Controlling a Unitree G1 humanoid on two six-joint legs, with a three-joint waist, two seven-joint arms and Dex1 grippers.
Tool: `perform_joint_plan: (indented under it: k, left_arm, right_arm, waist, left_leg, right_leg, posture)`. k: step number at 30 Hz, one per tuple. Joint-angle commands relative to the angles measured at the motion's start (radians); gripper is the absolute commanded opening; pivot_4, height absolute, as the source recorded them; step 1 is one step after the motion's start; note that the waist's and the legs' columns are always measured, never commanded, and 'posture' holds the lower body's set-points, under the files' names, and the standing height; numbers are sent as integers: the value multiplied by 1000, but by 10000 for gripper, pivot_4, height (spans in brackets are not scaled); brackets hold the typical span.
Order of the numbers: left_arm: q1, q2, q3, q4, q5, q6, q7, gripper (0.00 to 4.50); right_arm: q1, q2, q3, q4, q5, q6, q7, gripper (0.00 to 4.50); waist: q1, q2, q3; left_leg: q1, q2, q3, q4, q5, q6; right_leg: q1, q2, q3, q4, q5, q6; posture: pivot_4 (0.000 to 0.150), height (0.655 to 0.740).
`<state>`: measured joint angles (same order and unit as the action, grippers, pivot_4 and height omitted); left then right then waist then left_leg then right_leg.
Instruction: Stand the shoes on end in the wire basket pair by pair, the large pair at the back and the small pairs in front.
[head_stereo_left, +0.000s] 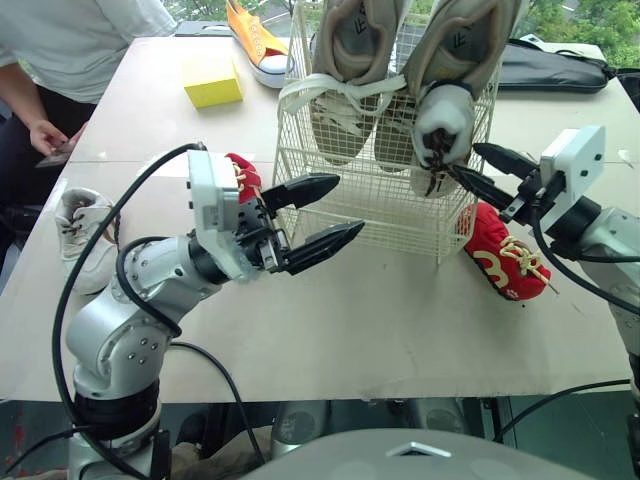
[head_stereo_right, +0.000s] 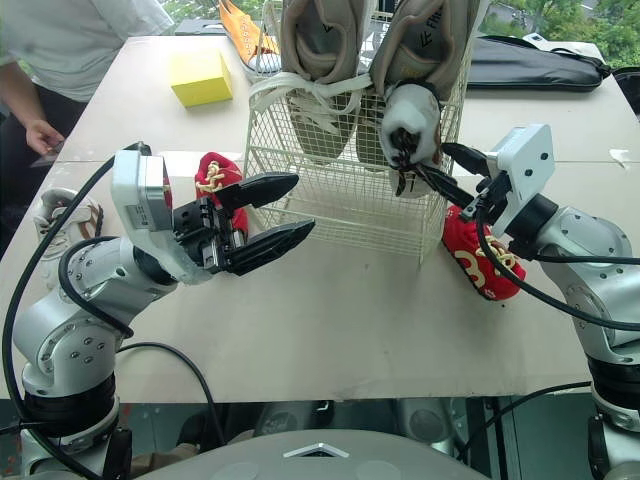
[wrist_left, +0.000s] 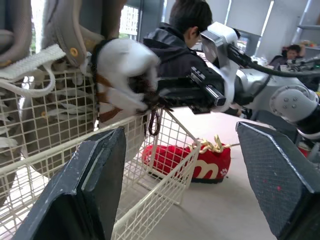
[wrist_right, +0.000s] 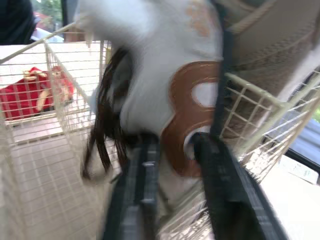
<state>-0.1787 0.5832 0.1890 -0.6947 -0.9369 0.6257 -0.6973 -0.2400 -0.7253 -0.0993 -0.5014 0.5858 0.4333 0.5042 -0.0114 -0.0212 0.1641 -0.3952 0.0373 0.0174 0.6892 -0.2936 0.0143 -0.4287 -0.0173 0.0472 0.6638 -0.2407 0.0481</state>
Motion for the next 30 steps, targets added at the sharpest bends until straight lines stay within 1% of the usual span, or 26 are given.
perform_joint_plan:
  k: [1, 2, 6, 7, 9, 11, 12, 13, 14, 16, 18, 20, 23, 25, 26, 27, 30]
  left_arm:
    - [17, 28, 35, -38, -26, -3, 24, 38421]
    - [22, 36, 41, -37, -31, -2, 25, 38421]
    - [46, 57, 75, -8, -47, -5, 35, 38421]
    - [52, 54, 93, 6, -58, -2, 50, 38421]
    - [59, 48, 123, 31, -74, 2, 86, 38421]
    - [71, 33, 183, 83, -104, 6, 147, 38421]
    - [85, 28, 218, 112, -103, 1, 170, 38421]
    - [95, 30, 247, 138, -104, -3, 180, 38421]
    - [106, 32, 273, 160, -112, -3, 182, 38421]
    - [122, 29, 330, 215, -101, -12, 219, 38421]
    - [138, 27, 393, 266, -84, -19, 275, 38421]
    - [149, 42, 445, 318, -82, -14, 294, 38421]
    - [191, 75, 535, 368, -54, 12, 363, 38421]
    - [231, 133, 629, 459, -70, 62, 367, 38421]
    - [250, 170, 682, 522, -111, 127, 376, 38421]
    - [270, 230, 700, 592, -81, 177, 386, 38421]
    - [312, 354, 723, 750, 5, 185, 291, 38421]
  right_arm:
    - [4, -20, -81, -35, -17, 16, -13, 33086]
    - [8, -30, -95, -49, -17, 24, -10, 37342]
    - [25, -55, -181, -94, 10, 33, 11, 37342]
    - [28, -75, -214, -101, 64, 61, 45, 37342]
    - [36, -116, -283, -111, 236, 150, 122, 37342]
    - [53, -187, -321, -158, 360, 204, 224, 42807]
    - [44, -211, -319, -175, 410, 218, 262, 44308]
    - [31, -227, -311, -188, 449, 229, 276, 44308]
    - [16, -235, -291, -195, 458, 229, 286, 44308]
    - [6, -227, -240, -202, 414, 191, 320, 44308]
    - [6, -213, -186, -206, 338, 133, 365, 44308]
    - [-27, -185, -124, -213, 273, 93, 356, 44308]
    - [-82, -148, -87, -211, 320, 93, 382, 44308]
    - [-116, -116, -71, -219, 351, 73, 412, 44308]
    - [-133, -102, -63, -214, 363, 67, 430, 44308]
    - [-163, -85, -37, -204, 360, 71, 432, 44308]
    - [-202, -44, 9, -169, 336, 62, 456, 44308]
  waist:
    - [0, 0, 0]
    - [0, 0, 0]
    - [1, 0, 0]
    - [1, 0, 0]
    - [1, 0, 0]
    - [1, 0, 0]
    - [0, 0, 0]
    - [-4, 0, 0]
    - [-5, 0, 0]
    - [-5, 0, 0]
    - [-2, -1, 0]
    - [0, -1, -1]
    - [0, -1, -1]
    - [-2, -2, -1]
    - [-4, -3, 0]
    - [-6, -3, -1]
    - [-3, -3, 0]
  left_leg:
    - [0, 0, 0, 0, 0, 0]
    - [0, 0, 0, 0, 0, 0]
    - [0, 0, 0, 0, 0, 0]
    - [0, 0, 0, 0, 0, 0]
    - [0, 0, 0, 0, 0, 0]
    - [0, 0, -1, 0, 0, 0]
    - [0, 0, -1, -1, 0, 0]
    - [0, 1, -1, -1, 0, 0]
    - [1, 1, -1, -1, 0, 0]
    - [1, 1, -1, -1, 0, 0]
    - [1, 1, -1, -1, 0, 0]
    - [1, 1, -1, -1, 0, 0]
    - [0, 1, -1, -1, 0, 0]
    - [0, 1, -1, -1, 0, 0]
    - [0, 1, -1, -1, 0, 0]
    - [0, 2, -1, -1, 0, 0]
    - [1, 2, -2, -3, 0, 0]
  right_leg:
    - [0, 0, 0, 0, 0, 0]
    - [0, 0, 0, 0, 0, 0]
    - [0, 0, 0, 0, 0, 0]
    - [0, 1, -1, 0, 0, 0]
    - [0, 1, -1, 0, 0, 0]
    - [0, 1, -1, 0, 0, 0]
    - [0, 0, -1, 0, 0, 0]
    - [0, 0, -1, 0, 0, 0]
    - [0, 1, -1, 0, 0, 0]
    - [0, 2, -1, 0, 0, -1]
    - [0, 2, -2, 0, 0, -1]
    - [0, 1, -1, -1, 0, -1]
    - [0, 1, -1, -1, 0, -1]
    - [0, 0, -2, -1, 0, -1]
    - [0, 0, -2, -1, 0, -1]
    - [-1, 1, -3, -1, 0, -1]
    - [-1, 1, -4, 0, 0, -2]
  posture:
    - [1500, 7400]
    - [1500, 7400]
    - [1500, 7400]
    - [1500, 7400]
    - [1500, 7400]
    - [1500, 7400]
    - [1500, 7400]
    - [1500, 7400]
    - [1500, 7400]
    - [1500, 7400]
    - [1500, 7400]
    - [1500, 7400]
    - [1500, 7400]
    - [1500, 7400]
    - [1500, 7400]
    - [1500, 7400]
    - [1500, 7400]
